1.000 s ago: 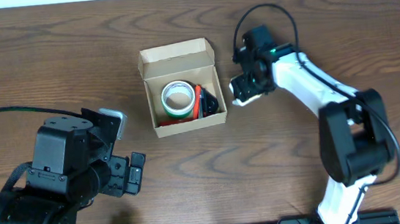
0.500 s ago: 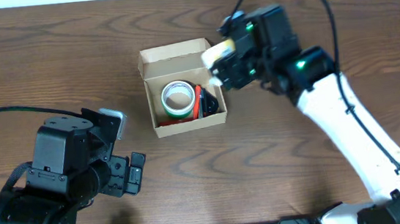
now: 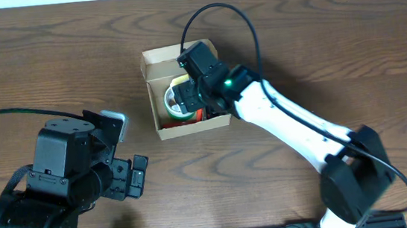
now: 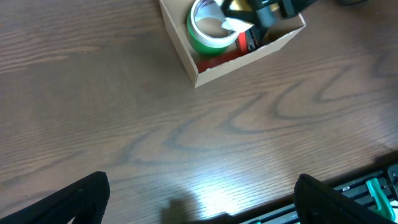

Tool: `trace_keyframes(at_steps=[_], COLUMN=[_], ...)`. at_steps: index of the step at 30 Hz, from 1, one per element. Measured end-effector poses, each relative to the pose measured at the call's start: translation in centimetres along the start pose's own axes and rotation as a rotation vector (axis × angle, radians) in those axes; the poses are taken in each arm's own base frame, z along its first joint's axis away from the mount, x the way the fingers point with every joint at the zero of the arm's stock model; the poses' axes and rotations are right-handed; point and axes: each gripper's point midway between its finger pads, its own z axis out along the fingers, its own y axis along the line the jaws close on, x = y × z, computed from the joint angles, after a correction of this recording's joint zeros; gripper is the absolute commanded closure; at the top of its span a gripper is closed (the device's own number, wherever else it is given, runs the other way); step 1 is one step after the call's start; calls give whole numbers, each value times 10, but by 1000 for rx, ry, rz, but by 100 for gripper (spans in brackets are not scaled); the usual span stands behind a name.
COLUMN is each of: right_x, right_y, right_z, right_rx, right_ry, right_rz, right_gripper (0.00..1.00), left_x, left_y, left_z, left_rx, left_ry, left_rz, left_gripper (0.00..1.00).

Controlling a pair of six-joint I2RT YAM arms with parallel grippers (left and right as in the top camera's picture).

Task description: Pack container

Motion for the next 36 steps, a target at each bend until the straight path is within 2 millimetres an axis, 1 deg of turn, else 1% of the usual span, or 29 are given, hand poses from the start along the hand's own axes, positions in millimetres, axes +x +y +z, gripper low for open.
trace_keyframes(at_steps=[1, 5, 8, 11, 12, 15, 17, 19, 28, 30, 32, 34, 36], right_x=[0, 1, 3, -1, -1, -1, -1, -1, 1, 1, -2, -10, -23], right_y=[0, 2, 7, 14, 17, 22, 24, 24, 24, 23, 24, 28, 32], right_z=[7, 26, 32, 33, 33, 34, 34, 34, 34, 32, 24, 8, -20], right_rx=[4, 13, 11, -3, -8, -16, -18, -19, -16, -15, -20, -35, -58], right_ry=[-1, -4, -3, -25, -31, -35, -37, -37, -32, -30, -40, -74, -129], right_rz=[6, 19, 15, 9, 6, 7, 7, 10, 12, 12, 13, 10, -7], right_gripper=[25, 25, 25, 25, 23, 10, 7, 1, 1, 1, 1, 1, 1], left_x=[0, 0, 0, 0, 0, 0, 0, 0, 0, 0, 0, 0, 0], left_y=[0, 0, 0, 0, 0, 0, 0, 0, 0, 0, 0, 0, 0], left_z=[0, 0, 0, 0, 0, 0, 0, 0, 0, 0, 0, 0, 0], left_rx=[0, 0, 0, 0, 0, 0, 0, 0, 0, 0, 0, 0, 0], left_ry=[0, 0, 0, 0, 0, 0, 0, 0, 0, 0, 0, 0, 0], left_rz=[0, 0, 0, 0, 0, 0, 0, 0, 0, 0, 0, 0, 0], left_gripper=[5, 5, 5, 5, 5, 5, 5, 5, 5, 5, 5, 5, 5])
